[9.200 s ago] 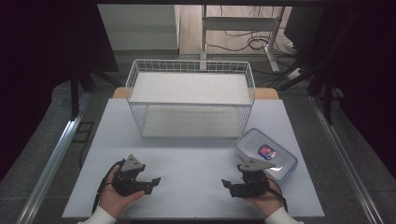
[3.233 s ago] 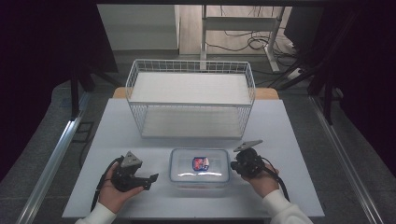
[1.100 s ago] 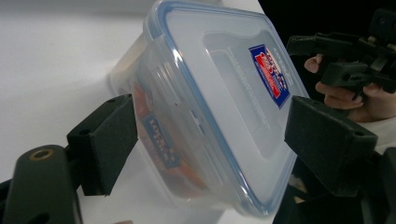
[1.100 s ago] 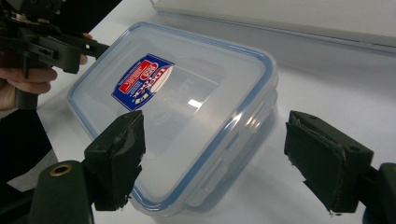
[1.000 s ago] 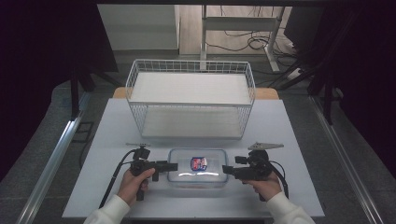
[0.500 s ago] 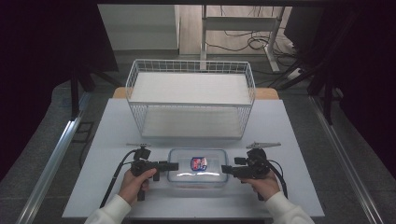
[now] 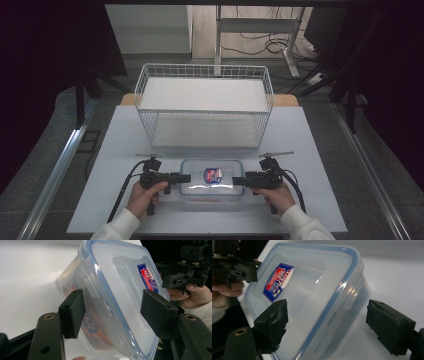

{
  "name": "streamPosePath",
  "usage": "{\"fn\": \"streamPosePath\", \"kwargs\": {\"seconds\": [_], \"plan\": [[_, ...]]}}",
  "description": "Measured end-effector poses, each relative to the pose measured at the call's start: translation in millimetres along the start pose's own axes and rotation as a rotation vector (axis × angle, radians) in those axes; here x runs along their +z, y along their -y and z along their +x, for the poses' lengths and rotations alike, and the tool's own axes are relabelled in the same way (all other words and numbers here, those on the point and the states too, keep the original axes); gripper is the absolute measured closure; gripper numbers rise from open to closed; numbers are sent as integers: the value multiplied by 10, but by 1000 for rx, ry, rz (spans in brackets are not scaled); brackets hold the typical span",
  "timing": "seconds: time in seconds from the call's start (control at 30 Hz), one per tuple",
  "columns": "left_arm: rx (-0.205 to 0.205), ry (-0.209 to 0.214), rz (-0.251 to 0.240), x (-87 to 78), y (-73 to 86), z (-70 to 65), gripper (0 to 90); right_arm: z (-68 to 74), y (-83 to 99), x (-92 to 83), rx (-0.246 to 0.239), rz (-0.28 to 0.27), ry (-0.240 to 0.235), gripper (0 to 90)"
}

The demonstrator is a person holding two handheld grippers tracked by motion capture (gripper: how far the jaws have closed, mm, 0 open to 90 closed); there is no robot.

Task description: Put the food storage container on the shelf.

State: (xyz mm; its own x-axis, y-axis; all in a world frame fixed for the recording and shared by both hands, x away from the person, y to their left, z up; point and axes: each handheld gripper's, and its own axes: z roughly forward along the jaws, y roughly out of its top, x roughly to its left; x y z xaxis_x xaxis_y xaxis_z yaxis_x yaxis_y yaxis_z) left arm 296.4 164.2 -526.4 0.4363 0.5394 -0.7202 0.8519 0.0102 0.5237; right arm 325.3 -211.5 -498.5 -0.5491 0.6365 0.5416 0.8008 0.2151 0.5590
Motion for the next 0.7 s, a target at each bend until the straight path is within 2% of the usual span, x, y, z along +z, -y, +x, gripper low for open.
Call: {"fn": "streamPosePath", "kwargs": {"seconds": [0.07, 0.17, 0.23, 0.43, 0.57, 0.6, 0.7], "plan": [[0, 0, -1, 0, 1, 0, 366, -23, -7, 43, 49, 8, -34, 189], [-1, -1, -2, 0, 2, -2, 366, -29, -6, 80, 84, 26, -70, 197], [-1, -4, -5, 2, 4, -4, 367, -36, -6, 88, 103, 36, -73, 205], [3, -9, -11, 5, 9, -11, 366, -145, 8, 25, 198, 54, -142, 311], [4, -10, -12, 6, 10, -12, 366, -152, 2, 0, 208, 51, -145, 353], [7, -11, -10, 4, 10, -12, 366, -147, 2, -19, 217, 46, -142, 388], [8, -12, -11, 4, 11, -14, 365, -150, 4, -25, 230, 40, -144, 395]]}}
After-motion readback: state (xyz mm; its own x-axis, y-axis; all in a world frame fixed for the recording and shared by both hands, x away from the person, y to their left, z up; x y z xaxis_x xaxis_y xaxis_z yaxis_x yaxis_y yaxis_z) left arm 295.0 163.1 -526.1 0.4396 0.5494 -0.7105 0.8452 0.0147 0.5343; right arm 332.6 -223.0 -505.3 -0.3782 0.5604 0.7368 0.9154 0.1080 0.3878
